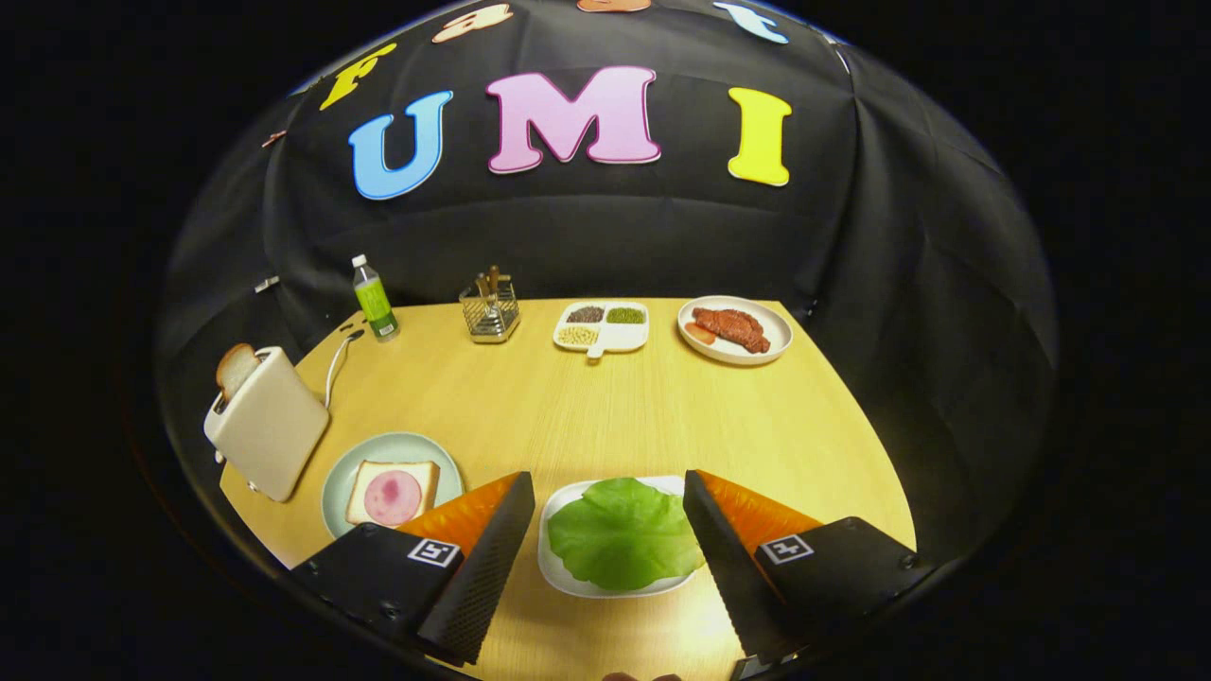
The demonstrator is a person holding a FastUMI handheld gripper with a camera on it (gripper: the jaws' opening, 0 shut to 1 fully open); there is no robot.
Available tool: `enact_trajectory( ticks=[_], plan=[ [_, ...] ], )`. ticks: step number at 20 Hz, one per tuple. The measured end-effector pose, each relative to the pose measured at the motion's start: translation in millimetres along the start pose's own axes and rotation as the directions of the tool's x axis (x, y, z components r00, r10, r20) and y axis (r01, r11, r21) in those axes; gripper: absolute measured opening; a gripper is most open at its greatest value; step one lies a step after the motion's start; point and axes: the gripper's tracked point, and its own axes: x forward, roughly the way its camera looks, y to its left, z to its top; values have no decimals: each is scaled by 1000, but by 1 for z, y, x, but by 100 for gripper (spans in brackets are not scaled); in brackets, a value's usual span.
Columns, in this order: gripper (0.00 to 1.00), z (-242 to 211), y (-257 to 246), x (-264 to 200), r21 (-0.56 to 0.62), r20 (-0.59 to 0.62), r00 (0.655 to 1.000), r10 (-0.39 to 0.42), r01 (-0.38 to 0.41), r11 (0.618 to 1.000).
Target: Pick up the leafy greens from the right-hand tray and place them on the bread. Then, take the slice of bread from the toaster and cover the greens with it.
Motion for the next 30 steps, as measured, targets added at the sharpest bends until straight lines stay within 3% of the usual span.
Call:
enact_trajectory(
  ticks=[11,18,19,20,24,27,30],
  plan=[
    [99,-79,-17,57,-79,-199,979,34,-51,996],
    [98,-94,-9,64,-135,-228,971,69,-102,986],
    [95,-98,-7,64,-119,-243,967,79,-111,987],
    [85,-96,-6,66,-112,-239,968,77,-106,988],
    [84,-97,-5,63,-134,-244,965,97,-132,982],
    [77,-96,-2,63,-142,-257,960,112,-152,978],
    [35,-95,-4,63,-160,-247,964,101,-143,977]
  ],
)
